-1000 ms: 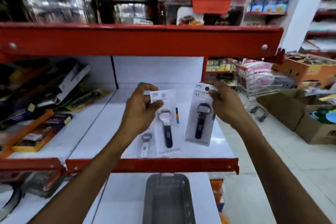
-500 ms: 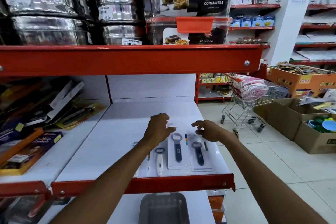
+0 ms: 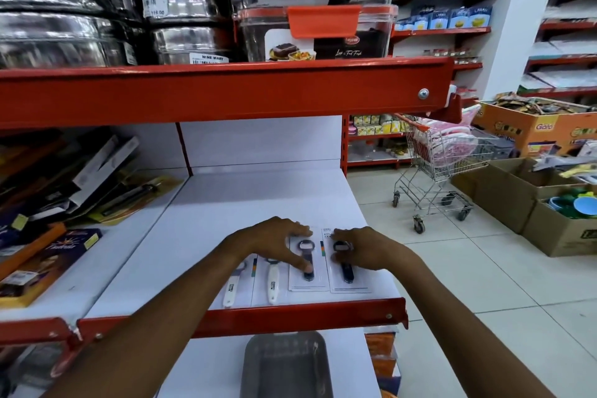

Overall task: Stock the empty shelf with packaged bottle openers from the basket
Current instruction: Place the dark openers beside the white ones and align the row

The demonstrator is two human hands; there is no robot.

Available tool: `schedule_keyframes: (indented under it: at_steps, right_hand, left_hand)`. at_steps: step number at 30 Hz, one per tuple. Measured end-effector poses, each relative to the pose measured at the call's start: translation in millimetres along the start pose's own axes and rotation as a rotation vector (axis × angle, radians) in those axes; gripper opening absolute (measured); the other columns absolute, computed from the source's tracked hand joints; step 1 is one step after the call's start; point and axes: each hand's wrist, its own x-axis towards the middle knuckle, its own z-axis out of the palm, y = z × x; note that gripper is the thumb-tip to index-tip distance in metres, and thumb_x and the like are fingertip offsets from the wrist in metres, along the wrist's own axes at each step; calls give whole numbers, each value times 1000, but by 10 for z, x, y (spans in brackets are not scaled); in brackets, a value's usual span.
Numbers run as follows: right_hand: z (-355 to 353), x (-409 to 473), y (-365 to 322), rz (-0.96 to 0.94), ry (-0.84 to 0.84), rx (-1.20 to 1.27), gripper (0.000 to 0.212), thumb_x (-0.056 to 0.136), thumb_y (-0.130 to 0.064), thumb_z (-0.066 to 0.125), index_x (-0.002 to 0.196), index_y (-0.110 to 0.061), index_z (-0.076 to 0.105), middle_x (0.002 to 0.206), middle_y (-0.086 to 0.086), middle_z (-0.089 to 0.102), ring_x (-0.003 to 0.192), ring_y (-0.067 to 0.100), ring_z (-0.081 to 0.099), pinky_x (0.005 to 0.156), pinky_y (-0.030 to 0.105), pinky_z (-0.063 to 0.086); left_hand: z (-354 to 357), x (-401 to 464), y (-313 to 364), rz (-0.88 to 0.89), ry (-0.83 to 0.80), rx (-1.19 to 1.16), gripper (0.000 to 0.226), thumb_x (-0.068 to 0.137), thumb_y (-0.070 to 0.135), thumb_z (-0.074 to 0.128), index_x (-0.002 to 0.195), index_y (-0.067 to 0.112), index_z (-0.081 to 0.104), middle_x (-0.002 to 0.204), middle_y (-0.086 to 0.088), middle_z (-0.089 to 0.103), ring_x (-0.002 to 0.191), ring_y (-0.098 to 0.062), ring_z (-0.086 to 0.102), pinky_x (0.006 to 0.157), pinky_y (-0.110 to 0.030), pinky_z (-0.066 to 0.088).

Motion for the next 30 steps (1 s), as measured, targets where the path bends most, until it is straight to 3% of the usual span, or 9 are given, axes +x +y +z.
schedule_keyframes:
  at_steps: [11,15,18,25,30]
  right_hand:
    - [79,-106,87,-22,7,-12,45,91,-36,58,124,-7,52,130,16,59,118,34,54,100,42,43]
    - [121,-158,68,-25,9,-35,48,91,-37,58,128,-7,52,140,15,52,125,33,50,104,42,41]
    - [145,-195,49,-34,11,-48,53,91,-39,57,138,-17,46,151,6,41,134,27,44,108,35,37]
    - [170,-249,-16,-15,24,-71,51,92,-37,55,138,-17,46,147,5,47,130,27,48,106,37,40]
    - [176,-291,-58,-11,45,-57,45,95,-34,52,134,-12,49,140,12,53,125,33,51,104,39,43]
  left_hand:
    - [140,-111,36,35,22,5,87,67,68,75,143,36,46,157,9,39,145,-15,35,120,-41,28]
    - [158,-168,66,42,20,14,87,68,67,75,143,35,46,157,9,39,144,-16,36,119,-40,28]
    - [172,-211,86,39,16,23,86,68,67,74,143,35,45,158,8,38,145,-17,35,120,-43,28]
    - [205,-256,86,25,2,13,87,69,67,73,144,36,43,159,8,36,146,-19,32,120,-45,28]
    - [185,-315,56,33,12,-20,92,73,65,71,151,37,30,164,7,21,152,-19,20,124,-45,20]
